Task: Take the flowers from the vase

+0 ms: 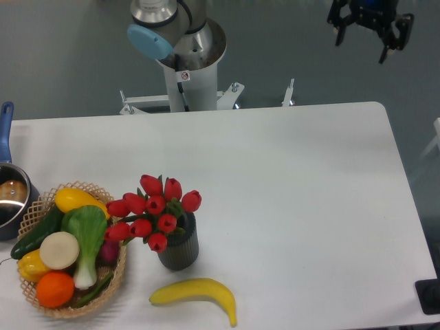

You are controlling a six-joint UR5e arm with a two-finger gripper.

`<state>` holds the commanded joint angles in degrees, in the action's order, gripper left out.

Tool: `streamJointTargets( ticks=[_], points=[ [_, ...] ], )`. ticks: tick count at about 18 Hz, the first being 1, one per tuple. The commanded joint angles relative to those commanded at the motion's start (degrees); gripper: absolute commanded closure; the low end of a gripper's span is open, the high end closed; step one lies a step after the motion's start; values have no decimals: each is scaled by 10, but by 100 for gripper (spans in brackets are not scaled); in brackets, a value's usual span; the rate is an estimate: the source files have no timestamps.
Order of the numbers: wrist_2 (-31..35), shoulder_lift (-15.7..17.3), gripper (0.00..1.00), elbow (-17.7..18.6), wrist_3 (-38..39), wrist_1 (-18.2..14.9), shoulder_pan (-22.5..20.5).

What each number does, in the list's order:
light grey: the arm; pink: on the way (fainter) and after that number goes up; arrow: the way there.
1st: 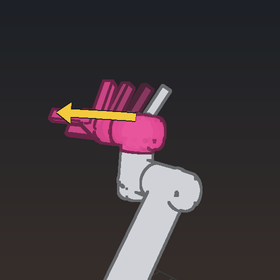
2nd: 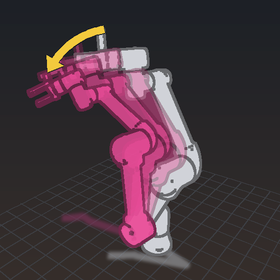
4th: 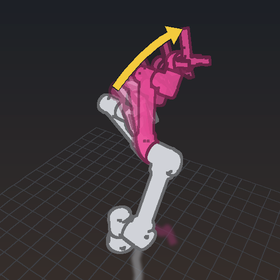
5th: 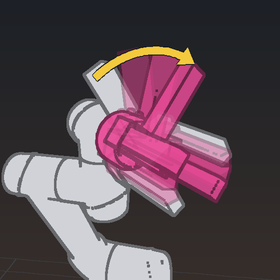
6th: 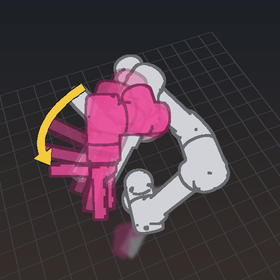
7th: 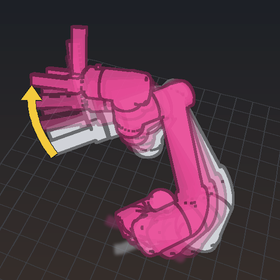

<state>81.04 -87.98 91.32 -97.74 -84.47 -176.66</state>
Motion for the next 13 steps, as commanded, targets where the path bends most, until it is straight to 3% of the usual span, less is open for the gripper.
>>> streamJointTargets(
  ticks=[3, 7, 9, 13],
  points=[
    [-19, 4, 0, 27, 22, 27, -1],
    [-59, 25, 0, 88, 85, 116, 2],
    [-76, 25, 0, 101, 128, 152, 1],
    [-134, 18, 0, 105, 162, 156, 5]
  ],
)
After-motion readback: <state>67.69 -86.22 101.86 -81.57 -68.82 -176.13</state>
